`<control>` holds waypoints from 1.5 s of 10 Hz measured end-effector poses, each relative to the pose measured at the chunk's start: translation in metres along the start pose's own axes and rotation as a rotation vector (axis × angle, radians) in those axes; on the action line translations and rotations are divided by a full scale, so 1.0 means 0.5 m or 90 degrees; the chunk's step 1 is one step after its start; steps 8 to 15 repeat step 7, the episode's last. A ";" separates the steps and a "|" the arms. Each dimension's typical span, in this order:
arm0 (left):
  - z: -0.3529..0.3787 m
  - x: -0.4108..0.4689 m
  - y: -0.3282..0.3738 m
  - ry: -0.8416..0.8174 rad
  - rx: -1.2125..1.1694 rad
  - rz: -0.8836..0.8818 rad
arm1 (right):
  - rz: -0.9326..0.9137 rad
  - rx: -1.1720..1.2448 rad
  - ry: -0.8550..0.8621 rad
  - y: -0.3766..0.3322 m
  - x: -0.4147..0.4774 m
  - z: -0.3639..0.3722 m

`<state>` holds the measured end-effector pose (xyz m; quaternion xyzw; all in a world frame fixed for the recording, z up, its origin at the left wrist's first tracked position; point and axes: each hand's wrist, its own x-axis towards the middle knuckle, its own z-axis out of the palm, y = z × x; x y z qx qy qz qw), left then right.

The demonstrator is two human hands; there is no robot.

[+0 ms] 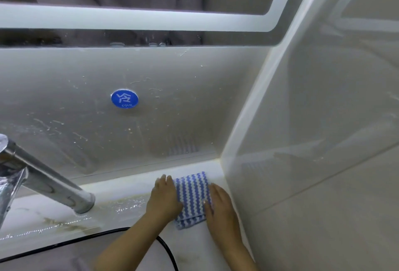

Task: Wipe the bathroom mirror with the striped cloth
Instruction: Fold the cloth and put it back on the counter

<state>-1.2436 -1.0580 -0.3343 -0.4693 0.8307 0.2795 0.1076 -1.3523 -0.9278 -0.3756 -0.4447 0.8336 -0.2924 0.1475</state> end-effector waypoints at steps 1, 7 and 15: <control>0.027 -0.013 0.022 -0.088 0.219 0.085 | -0.059 -0.154 -0.008 0.010 -0.023 0.034; 0.004 -0.018 0.020 -0.179 0.279 0.038 | -0.027 -0.227 -0.150 0.026 -0.021 0.054; 0.004 -0.018 0.020 -0.179 0.279 0.038 | -0.027 -0.227 -0.150 0.026 -0.021 0.054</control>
